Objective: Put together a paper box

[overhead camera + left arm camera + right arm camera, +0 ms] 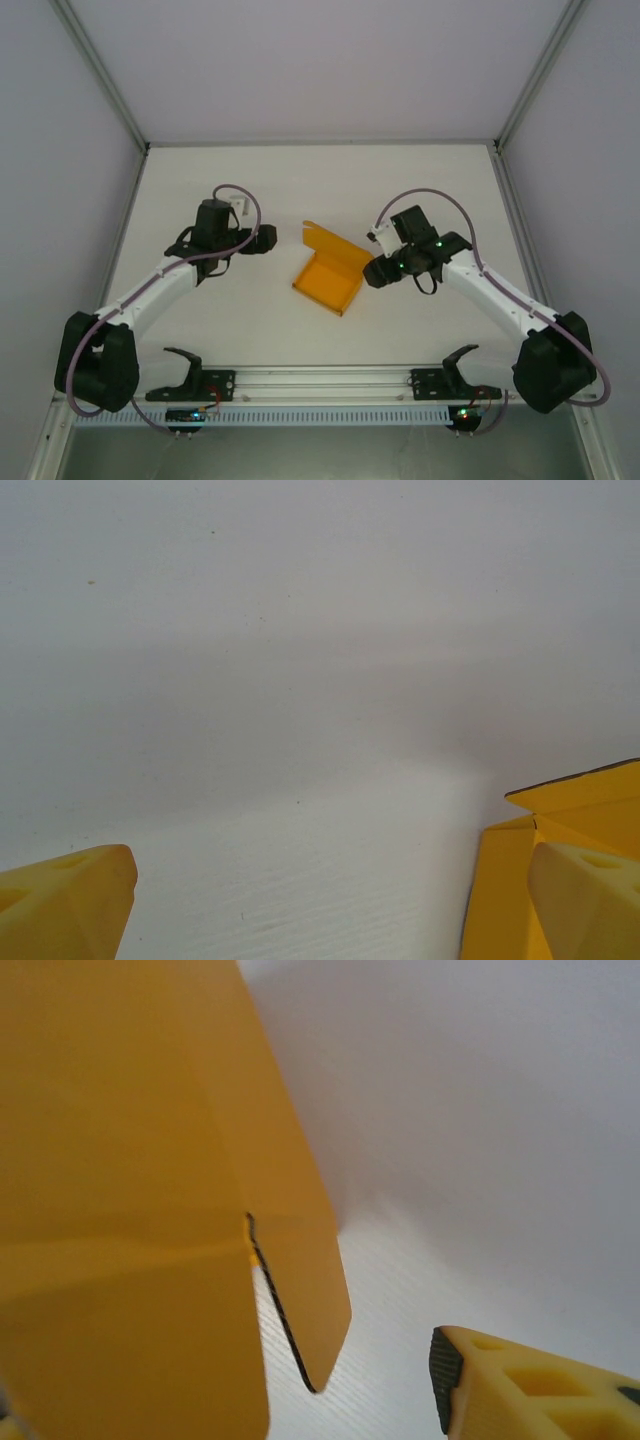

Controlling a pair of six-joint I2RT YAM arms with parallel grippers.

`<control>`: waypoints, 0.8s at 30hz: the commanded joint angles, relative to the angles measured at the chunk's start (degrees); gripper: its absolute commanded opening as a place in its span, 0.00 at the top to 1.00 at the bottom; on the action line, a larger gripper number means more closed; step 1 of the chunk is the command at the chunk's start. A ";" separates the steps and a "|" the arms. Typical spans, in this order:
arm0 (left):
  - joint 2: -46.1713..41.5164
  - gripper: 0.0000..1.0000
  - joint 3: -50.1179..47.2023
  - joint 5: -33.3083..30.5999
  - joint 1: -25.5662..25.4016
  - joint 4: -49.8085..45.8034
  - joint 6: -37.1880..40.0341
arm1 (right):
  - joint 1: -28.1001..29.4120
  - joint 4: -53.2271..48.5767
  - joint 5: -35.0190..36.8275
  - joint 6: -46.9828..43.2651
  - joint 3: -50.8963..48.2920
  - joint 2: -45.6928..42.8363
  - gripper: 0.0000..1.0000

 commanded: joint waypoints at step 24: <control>-0.93 0.01 -0.72 18.91 -0.18 3.76 12.69 | -4.36 -4.40 -13.31 -42.26 12.21 13.63 0.88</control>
